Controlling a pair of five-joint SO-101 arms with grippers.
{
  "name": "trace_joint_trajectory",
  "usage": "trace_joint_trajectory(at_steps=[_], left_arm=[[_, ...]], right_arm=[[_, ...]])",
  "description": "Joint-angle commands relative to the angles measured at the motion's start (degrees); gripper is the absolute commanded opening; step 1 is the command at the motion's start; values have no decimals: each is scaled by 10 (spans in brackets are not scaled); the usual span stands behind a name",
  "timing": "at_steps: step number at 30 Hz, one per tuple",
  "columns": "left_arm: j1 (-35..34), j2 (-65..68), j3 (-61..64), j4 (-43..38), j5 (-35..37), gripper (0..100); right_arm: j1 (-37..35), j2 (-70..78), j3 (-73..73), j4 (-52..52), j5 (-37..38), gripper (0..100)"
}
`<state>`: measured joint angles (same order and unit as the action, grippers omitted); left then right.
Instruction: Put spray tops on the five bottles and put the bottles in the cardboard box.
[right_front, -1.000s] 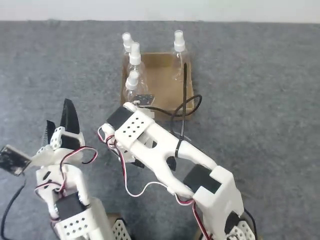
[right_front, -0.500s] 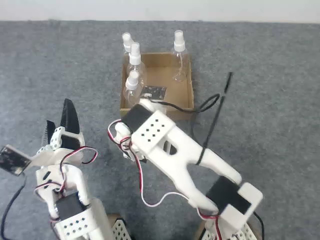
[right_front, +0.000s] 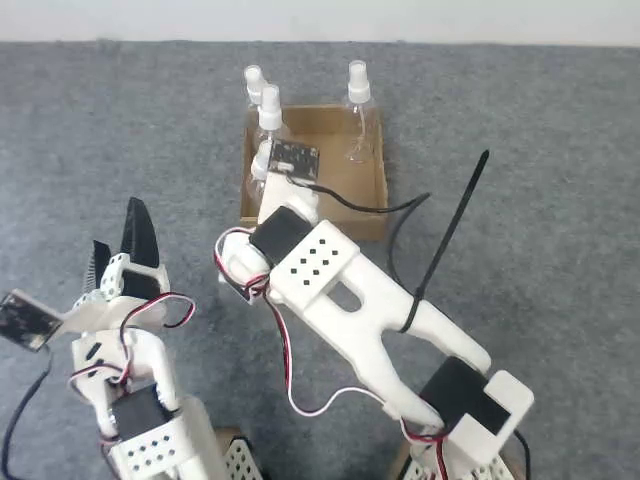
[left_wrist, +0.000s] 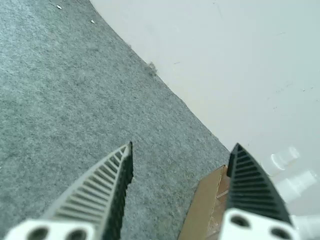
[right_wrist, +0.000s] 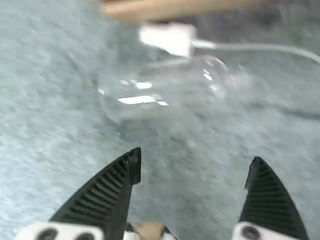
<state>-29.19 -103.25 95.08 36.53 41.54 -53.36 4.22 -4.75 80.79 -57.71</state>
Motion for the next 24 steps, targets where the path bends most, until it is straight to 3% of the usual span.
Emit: trace_joint_trajectory(at_steps=[1,13,24], left_arm=[[-3,-10,-21,-19,4,290],[-3,-10,-21,-19,4,290],[-2,-10,-21,-19,4,290]], right_arm=[[9,-4,-2,-55,-2,295],[9,143,-2,-106,-4,293],[30,153,-5,35,-3,294]])
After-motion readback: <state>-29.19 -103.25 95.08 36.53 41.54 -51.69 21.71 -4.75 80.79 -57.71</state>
